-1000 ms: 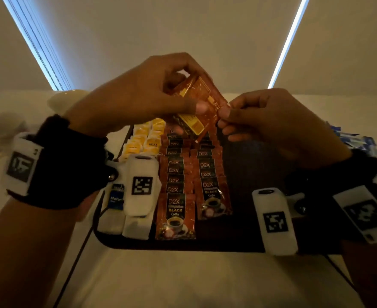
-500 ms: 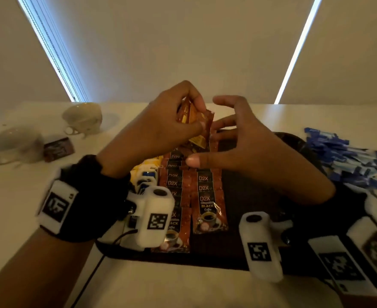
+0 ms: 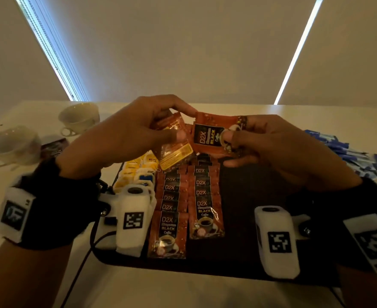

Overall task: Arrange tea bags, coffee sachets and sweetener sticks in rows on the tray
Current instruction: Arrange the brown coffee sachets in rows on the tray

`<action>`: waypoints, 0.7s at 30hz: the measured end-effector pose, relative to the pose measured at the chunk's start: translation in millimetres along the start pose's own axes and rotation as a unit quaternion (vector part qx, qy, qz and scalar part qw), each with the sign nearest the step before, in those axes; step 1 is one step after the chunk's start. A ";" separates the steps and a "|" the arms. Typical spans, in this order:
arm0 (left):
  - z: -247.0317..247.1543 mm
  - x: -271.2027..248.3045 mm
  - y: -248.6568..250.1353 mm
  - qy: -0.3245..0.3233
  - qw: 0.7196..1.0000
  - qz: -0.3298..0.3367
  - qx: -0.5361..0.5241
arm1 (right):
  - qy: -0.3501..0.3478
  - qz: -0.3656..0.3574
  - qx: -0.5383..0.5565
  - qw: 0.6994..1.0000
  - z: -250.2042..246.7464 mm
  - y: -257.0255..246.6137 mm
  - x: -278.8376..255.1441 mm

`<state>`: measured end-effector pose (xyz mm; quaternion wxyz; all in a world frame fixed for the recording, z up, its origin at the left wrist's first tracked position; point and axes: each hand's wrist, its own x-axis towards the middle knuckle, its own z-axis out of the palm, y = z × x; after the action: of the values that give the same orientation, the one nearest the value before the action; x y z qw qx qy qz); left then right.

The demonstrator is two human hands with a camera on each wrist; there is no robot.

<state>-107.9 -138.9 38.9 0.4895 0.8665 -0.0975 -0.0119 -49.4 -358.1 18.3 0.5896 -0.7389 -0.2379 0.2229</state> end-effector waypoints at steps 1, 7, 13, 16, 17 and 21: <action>-0.9 0.6 -1.1 -0.003 1.000 -0.001 0.017 | -0.012 0.010 0.003 1.000 -2.4 0.0 0.4; 7.9 2.1 3.3 0.007 0.999 -0.004 0.047 | -0.047 0.022 -0.037 0.998 -1.8 1.4 -1.0; 10.2 2.1 1.6 -0.007 0.997 -0.027 0.069 | -0.047 0.008 -0.106 0.993 4.9 -4.1 -4.9; 12.6 2.7 0.9 -0.002 0.996 -0.009 0.088 | -0.036 -0.007 -0.161 0.986 10.6 -6.7 -6.7; 12.6 2.3 0.9 0.001 0.996 -0.006 0.086 | -0.035 -0.006 -0.174 0.984 12.3 -6.7 -6.7; 8.9 2.9 1.2 0.065 0.993 0.023 0.098 | -0.042 0.035 -0.176 0.983 13.7 -4.5 -4.5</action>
<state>-106.3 -147.6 35.6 0.4080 0.9065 -0.0860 0.0658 -61.7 -349.5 20.1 0.4321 -0.8289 -0.2719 0.2287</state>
